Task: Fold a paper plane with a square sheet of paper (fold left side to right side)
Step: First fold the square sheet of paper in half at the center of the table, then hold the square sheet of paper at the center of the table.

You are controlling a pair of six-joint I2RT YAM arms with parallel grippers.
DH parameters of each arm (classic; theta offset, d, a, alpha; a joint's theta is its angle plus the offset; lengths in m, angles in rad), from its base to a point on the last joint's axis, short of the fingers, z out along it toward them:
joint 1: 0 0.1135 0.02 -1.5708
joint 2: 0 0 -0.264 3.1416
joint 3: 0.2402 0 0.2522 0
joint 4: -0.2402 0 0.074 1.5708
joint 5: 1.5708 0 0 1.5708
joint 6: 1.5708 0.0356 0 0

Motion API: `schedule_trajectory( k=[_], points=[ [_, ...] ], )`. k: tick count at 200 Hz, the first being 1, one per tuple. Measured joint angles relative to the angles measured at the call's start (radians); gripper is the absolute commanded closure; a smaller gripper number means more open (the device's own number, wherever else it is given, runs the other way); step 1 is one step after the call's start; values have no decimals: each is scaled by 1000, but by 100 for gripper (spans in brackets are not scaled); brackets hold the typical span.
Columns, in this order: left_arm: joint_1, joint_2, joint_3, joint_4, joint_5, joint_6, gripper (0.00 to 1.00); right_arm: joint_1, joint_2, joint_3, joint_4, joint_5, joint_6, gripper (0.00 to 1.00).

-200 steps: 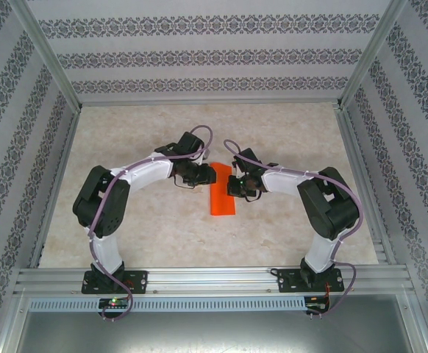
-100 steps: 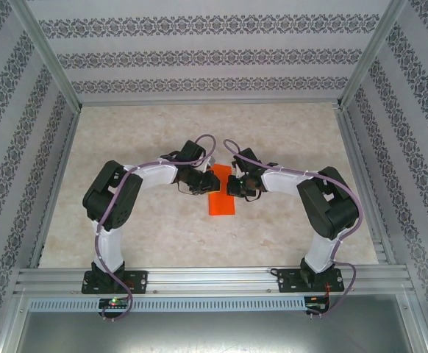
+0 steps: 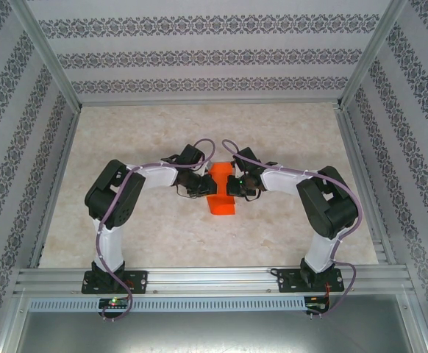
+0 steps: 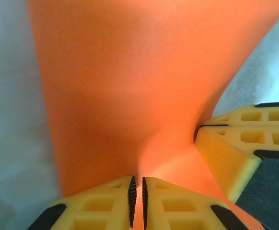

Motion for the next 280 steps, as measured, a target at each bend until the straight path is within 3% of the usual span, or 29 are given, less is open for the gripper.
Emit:
schedule_trajectory(
  k=[62, 101, 142, 188, 280],
  points=[
    [47, -90, -64, -60, -57, 30, 82, 0, 0, 0, 1, -1, 0, 97],
    [22, -135, -52, -57, -66, 32, 82, 4, 0, 0, 2, 0, 0, 97],
    [-35, -62, 53, -37, -48, 31, 82, 5, 0, 1, 0, 2, 0, 97],
    [-40, 33, 69, -23, -51, 23, 82, 5, 1, 2, 1, 1, 0, 97],
    [-41, 33, 58, -2, -56, 16, 82, -64, -60, -51, 45, -112, -4, 96]
  ],
)
